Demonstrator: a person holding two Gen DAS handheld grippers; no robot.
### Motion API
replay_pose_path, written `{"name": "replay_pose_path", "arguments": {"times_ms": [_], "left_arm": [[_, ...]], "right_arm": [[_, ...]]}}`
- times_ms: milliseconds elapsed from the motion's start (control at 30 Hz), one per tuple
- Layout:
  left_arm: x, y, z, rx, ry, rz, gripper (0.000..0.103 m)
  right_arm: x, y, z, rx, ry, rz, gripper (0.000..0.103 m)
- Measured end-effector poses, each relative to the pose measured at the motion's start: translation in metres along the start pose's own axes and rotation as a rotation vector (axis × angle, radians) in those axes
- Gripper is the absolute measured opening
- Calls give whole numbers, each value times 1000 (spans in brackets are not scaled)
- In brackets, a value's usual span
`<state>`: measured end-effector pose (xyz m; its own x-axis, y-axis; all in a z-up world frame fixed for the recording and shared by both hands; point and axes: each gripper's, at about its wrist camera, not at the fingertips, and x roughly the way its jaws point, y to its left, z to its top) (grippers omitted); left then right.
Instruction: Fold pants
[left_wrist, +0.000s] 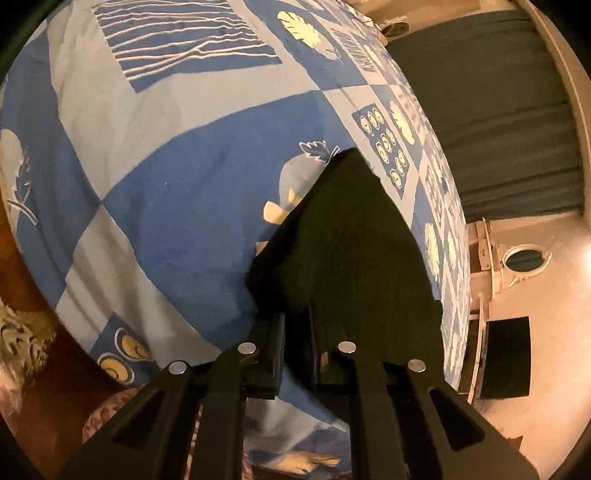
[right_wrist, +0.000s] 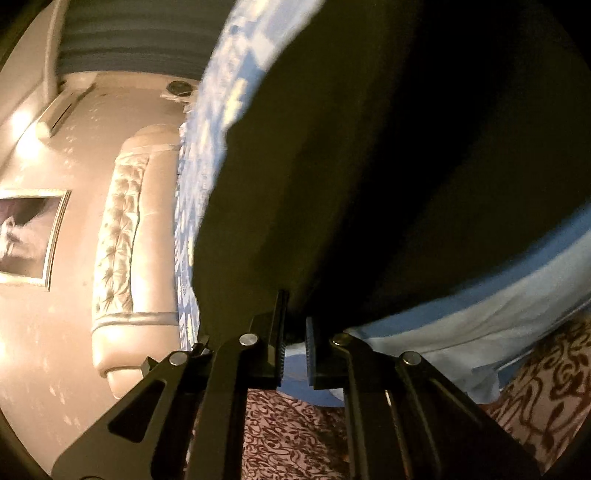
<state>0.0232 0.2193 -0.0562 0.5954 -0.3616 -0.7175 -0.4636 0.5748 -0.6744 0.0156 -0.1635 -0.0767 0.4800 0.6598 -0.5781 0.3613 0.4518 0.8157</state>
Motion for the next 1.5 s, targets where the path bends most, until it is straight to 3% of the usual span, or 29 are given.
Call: {"name": "replay_pose_path", "arguments": {"times_ms": [33, 167, 267, 333, 367, 400, 600, 700, 900, 967, 1033, 1067, 1200, 1333, 1400, 1433, 1500], "left_arm": [[-1, -2, 0, 21, 0, 4, 14], [-16, -13, 1, 85, -23, 20, 21], [-32, -20, -2, 143, -64, 73, 24], [-41, -25, -4, 183, -86, 91, 31], [-45, -28, -5, 198, -99, 93, 39], [-48, -31, -6, 212, -115, 94, 47], [-34, -58, -4, 244, -130, 66, 57], [-17, -73, -10, 256, -121, 69, 58], [13, -110, -35, 308, -85, 50, 59], [23, -123, -44, 335, -76, 43, 69], [29, -134, -52, 366, -71, 33, 71], [32, -137, -56, 384, -69, 35, 71], [42, -144, -68, 419, -52, 40, 71], [55, -137, -72, 396, -16, 48, 71], [55, -133, -73, 390, -16, 39, 71], [55, -132, -73, 397, -18, 33, 71], [52, -133, -75, 422, -22, 36, 72]], "right_arm": [[0, -3, 1, 20, 4, 15, 8], [-23, 9, 9, -3, -22, 2, 30], [-68, 18, 32, -34, -108, -18, 41], [-113, 16, 58, -59, -195, -60, 43], [-135, 12, 70, -63, -238, -85, 45], [-165, 2, 86, -54, -300, -116, 47], [-334, -103, 142, 196, -680, -270, 49], [-371, -156, 151, 335, -734, -310, 49], [-372, -192, 164, 369, -708, -272, 49], [-373, -198, 168, 372, -712, -259, 48], [-374, -199, 169, 362, -709, -265, 27], [-374, -200, 169, 352, -702, -269, 8], [-389, -203, 164, 308, -740, -236, 8], [-391, -224, 156, 349, -714, -213, 8], [-398, -226, 151, 390, -744, -189, 16], [-404, -222, 149, 405, -776, -207, 20], [-420, -202, 144, 390, -871, -274, 36]]}}
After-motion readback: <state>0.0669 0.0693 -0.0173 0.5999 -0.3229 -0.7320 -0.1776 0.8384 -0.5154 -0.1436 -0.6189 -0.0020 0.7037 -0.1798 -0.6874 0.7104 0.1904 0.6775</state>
